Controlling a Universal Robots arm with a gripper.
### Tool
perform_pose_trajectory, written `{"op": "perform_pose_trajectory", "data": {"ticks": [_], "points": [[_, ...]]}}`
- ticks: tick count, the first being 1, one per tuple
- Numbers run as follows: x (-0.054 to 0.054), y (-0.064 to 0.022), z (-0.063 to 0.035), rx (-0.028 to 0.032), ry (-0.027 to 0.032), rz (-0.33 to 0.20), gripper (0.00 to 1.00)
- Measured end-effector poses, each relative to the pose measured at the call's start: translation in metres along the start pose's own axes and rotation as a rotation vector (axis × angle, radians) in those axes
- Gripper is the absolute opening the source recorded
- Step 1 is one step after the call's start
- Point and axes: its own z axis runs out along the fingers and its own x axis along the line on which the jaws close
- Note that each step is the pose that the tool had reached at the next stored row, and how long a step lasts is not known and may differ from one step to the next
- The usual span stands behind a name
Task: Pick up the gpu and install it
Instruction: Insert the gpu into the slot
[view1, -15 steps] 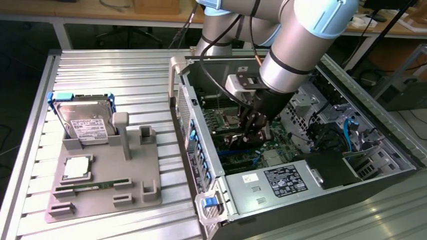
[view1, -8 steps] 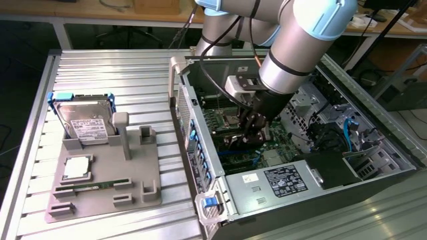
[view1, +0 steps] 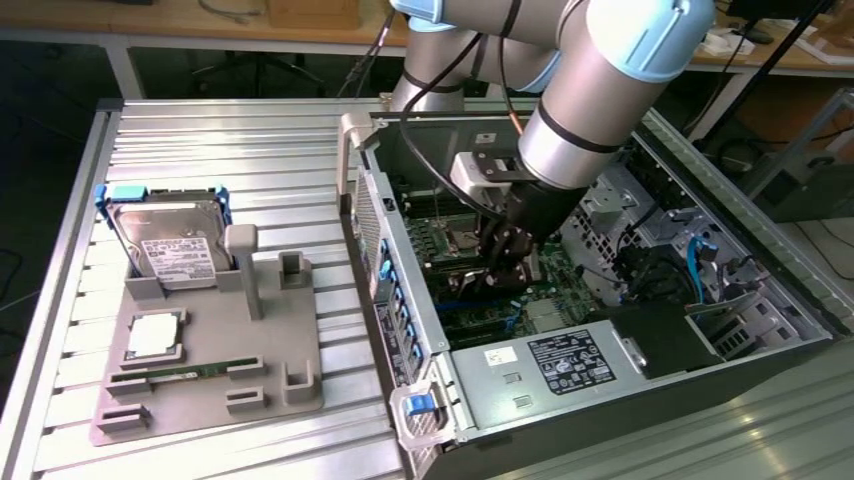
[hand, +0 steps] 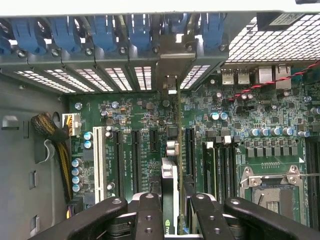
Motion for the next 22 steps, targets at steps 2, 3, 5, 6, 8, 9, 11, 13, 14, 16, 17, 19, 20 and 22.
{"op": "perform_pose_trajectory", "data": {"ticks": [2,3,5,6,8,9,11,13,14,16,17,19,20,22], "points": [[-0.0001,-0.0002,0.0006,0.0000,0.0001,-0.001,0.27],[0.0000,-0.0002,0.0011,-0.0001,0.0001,-0.001,0.27],[0.0001,-0.0003,0.0020,-0.0003,0.0008,-0.001,0.27],[0.0001,-0.0001,0.0024,-0.0003,0.0007,-0.001,0.27],[0.0001,0.0008,0.0033,-0.0001,0.0004,-0.001,0.27],[0.0001,0.0013,0.0036,-0.0001,0.0002,-0.001,0.27],[0.0001,0.0025,0.0040,0.0000,0.0000,-0.001,0.27],[0.0002,0.0027,0.0041,-0.0003,0.0001,-0.001,0.27],[0.0002,0.0030,0.0046,-0.0003,0.0002,-0.001,0.27],[0.0002,0.0031,0.0054,-0.0004,0.0004,-0.001,0.27],[0.0002,0.0031,0.0059,-0.0004,0.0003,-0.001,0.27],[0.0003,0.0034,0.0071,-0.0003,0.0002,-0.001,0.27],[0.0003,0.0039,0.0072,-0.0003,0.0003,-0.001,0.27],[0.0003,0.0039,0.0071,-0.0009,0.0002,-0.001,0.27]]}}
